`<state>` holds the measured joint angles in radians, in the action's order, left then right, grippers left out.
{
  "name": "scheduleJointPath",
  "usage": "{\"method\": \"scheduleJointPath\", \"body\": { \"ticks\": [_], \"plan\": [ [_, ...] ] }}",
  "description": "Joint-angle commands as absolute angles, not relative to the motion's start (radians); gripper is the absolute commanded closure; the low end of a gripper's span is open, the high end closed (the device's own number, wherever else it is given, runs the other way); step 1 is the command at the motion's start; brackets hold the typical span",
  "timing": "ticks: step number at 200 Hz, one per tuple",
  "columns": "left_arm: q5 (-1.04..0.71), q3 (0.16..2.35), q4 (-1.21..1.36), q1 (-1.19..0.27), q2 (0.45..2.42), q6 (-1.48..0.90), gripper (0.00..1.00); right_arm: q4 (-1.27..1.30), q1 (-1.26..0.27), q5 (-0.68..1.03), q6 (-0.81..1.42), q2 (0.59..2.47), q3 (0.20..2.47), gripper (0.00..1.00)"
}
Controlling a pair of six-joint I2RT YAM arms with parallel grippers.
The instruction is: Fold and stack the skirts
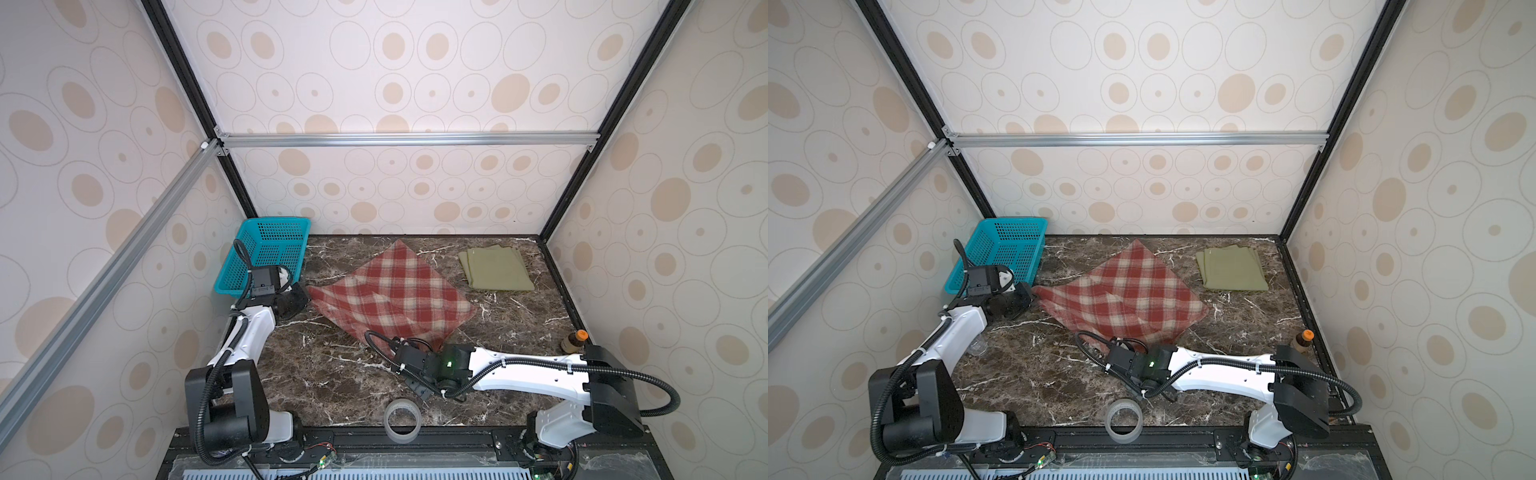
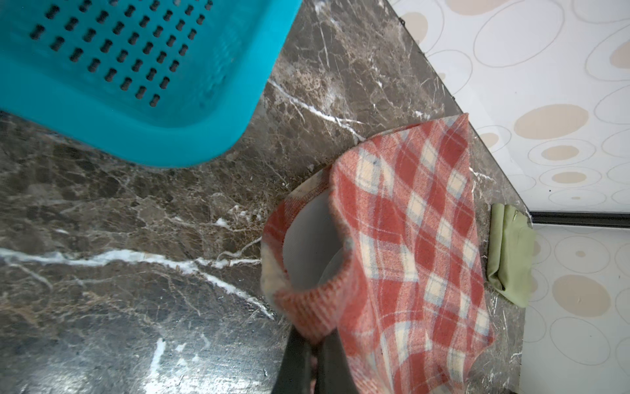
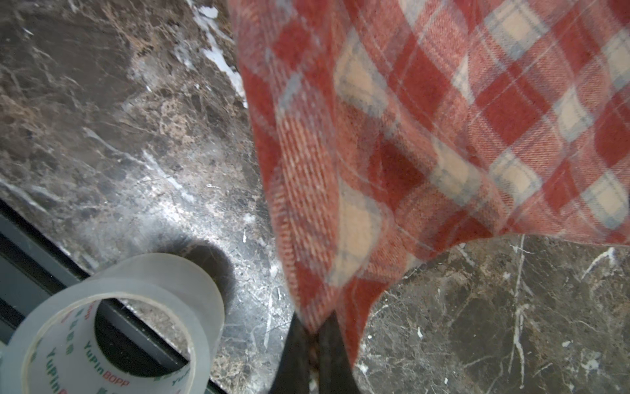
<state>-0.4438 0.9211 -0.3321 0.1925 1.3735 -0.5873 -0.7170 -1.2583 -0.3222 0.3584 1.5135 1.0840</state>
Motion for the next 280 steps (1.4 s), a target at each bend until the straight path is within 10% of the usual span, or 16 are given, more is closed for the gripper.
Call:
{"method": "scheduleJointPath", "body": {
  "ticks": [1,280],
  "plan": [
    [-0.424,0.984,-0.316,0.240,1.334,-0.582,1.00,-0.792,-1.288,-0.327,0.386,1.488,1.121,1.00],
    [-0.493,1.099,-0.448,0.434,1.114,-0.549,1.00,-0.786,-1.509,-0.311,0.397,1.580,1.331,1.00]
  ]
}}
